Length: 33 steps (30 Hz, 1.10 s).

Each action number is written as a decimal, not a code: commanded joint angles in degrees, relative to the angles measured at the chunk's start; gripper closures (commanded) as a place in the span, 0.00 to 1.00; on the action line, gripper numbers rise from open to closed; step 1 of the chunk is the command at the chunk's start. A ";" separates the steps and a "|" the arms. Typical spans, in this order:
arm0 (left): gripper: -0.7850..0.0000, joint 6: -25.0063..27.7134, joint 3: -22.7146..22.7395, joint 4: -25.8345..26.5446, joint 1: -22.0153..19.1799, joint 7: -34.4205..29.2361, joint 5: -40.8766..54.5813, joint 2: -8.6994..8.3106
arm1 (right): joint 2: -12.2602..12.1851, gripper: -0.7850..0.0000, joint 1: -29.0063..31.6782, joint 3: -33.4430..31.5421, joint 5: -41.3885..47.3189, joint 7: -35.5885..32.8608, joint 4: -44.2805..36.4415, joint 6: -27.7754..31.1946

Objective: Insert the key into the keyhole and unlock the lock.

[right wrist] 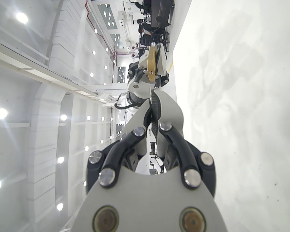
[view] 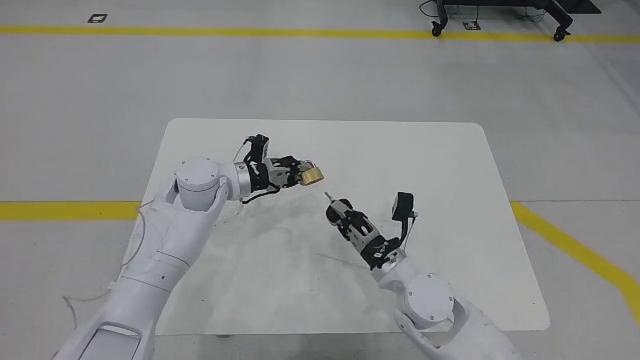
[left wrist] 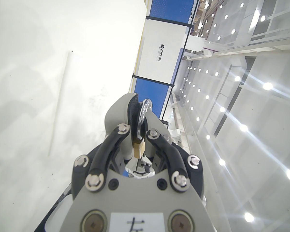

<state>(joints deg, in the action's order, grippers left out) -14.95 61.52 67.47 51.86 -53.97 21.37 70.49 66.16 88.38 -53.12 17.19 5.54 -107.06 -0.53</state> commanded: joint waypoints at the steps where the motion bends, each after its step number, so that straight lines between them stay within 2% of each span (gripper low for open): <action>1: 1.00 -0.09 -0.23 -0.01 -0.12 0.12 -0.21 0.02 | 0.45 1.00 -1.04 0.75 -0.51 1.29 0.76 0.04; 12: 1.00 0.17 -0.78 -0.71 -0.74 -0.38 0.30 0.07 | 2.41 1.00 -4.46 3.67 -1.40 2.50 2.60 -2.74; 20: 1.00 0.81 -0.89 -0.76 -0.71 0.00 0.90 0.11 | 3.45 1.00 -5.19 3.42 -1.69 5.18 3.57 -3.49; 33: 1.00 1.10 -1.20 -0.94 -0.96 0.21 1.22 0.13 | 4.79 1.00 -5.76 3.13 -2.01 5.63 4.05 -4.82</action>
<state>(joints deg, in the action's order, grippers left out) -13.90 60.30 66.53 50.90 -53.81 22.54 70.62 70.87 82.64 -49.94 15.22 11.02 -103.05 -5.26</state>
